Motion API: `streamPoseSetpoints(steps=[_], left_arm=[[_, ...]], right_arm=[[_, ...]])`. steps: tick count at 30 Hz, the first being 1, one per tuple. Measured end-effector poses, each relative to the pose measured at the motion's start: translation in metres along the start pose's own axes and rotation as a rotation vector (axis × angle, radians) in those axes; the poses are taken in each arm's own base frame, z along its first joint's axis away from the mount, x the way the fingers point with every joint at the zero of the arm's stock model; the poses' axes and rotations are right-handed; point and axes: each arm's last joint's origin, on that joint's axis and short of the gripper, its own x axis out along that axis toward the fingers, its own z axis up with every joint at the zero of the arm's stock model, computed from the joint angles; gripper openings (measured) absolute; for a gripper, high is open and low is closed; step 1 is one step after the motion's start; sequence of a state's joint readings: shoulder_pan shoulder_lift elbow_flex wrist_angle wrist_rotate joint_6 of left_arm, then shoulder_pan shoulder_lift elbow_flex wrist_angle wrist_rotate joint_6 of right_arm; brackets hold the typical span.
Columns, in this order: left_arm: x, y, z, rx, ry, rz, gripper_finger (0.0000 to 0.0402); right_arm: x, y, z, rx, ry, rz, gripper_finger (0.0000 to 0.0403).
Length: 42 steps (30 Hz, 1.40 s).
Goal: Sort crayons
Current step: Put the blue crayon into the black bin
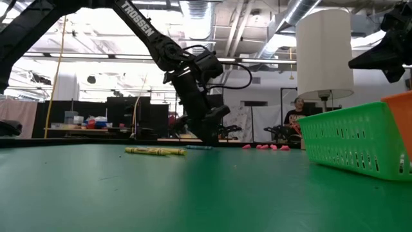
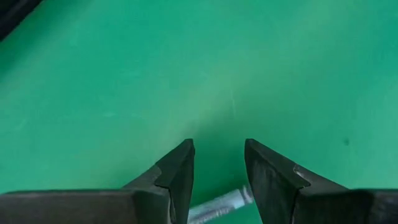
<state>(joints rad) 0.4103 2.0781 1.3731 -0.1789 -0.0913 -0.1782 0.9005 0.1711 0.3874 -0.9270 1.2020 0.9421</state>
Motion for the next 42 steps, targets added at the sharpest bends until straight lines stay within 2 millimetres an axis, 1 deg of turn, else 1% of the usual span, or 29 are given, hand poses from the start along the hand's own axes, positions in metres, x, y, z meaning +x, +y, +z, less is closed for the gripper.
streamPoseSetpoints(steps=[2, 4, 7, 10, 11, 13, 15, 17, 22, 24, 29, 32, 35, 40, 42], left_arm=[[-0.001, 0.000, -0.001, 0.034, 0.021, 0.003, 0.0130], [-0.003, 0.000, 0.001, 0.029, 0.041, 0.007, 0.0130], [-0.012, -0.002, 0.014, -0.032, 0.045, 0.007, 0.0130], [-0.025, -0.006, 0.028, 0.114, 0.069, 0.016, 0.0130], [-0.028, -0.006, 0.030, 0.177, 0.096, 0.030, 0.0130], [-0.033, -0.008, 0.032, 0.295, 0.129, 0.048, 0.0130], [-0.035, -0.008, 0.031, 0.396, 0.162, 0.021, 0.0130], [-0.035, -0.002, 0.027, 0.442, 0.213, -0.011, 0.0130], [-0.031, 0.022, 0.020, 0.503, 0.274, -0.068, 0.0130], [-0.031, 0.028, 0.020, 0.532, 0.276, -0.079, 0.0130], [-0.030, 0.025, 0.023, 0.647, 0.232, -0.131, 0.0130], [-0.030, 0.022, 0.023, 0.686, 0.217, -0.201, 0.0130], [-0.023, 0.020, 0.017, 0.709, 0.241, -0.217, 0.0130], [-0.005, 0.018, 0.008, 0.730, 0.279, -0.214, 0.0130], [-0.002, 0.017, 0.008, 0.736, 0.278, -0.193, 0.0130]], right_arm=[[0.000, 0.000, 0.000, 0.000, 0.001, 0.000, 0.0000], [0.000, 0.000, 0.000, 0.000, 0.002, 0.002, 0.0000], [0.000, 0.000, 0.000, -0.001, 0.004, 0.002, 0.0000], [0.000, 0.000, 0.000, -0.001, 0.004, 0.003, 0.0000], [0.000, 0.000, 0.000, -0.001, 0.004, 0.003, 0.0000], [0.000, 0.000, 0.000, -0.001, 0.005, 0.003, 0.0000], [0.000, 0.000, 0.000, 0.000, 0.011, 0.007, 0.0000], [0.000, 0.000, -0.001, 0.000, 0.020, 0.014, 0.0000], [0.000, 0.001, -0.001, 0.001, 0.024, 0.018, 0.0000], [0.000, 0.000, -0.001, 0.001, 0.024, 0.017, 0.0000], [0.000, 0.000, -0.001, 0.001, 0.023, 0.017, 0.0000], [0.000, 0.000, -0.001, 0.000, 0.023, 0.016, 0.0000], [0.000, 0.000, -0.001, 0.000, 0.021, 0.015, 0.0000], [0.000, 0.000, -0.001, -0.002, 0.020, 0.014, 0.0000], [0.000, 0.000, -0.001, -0.001, 0.018, 0.013, 0.0000]])
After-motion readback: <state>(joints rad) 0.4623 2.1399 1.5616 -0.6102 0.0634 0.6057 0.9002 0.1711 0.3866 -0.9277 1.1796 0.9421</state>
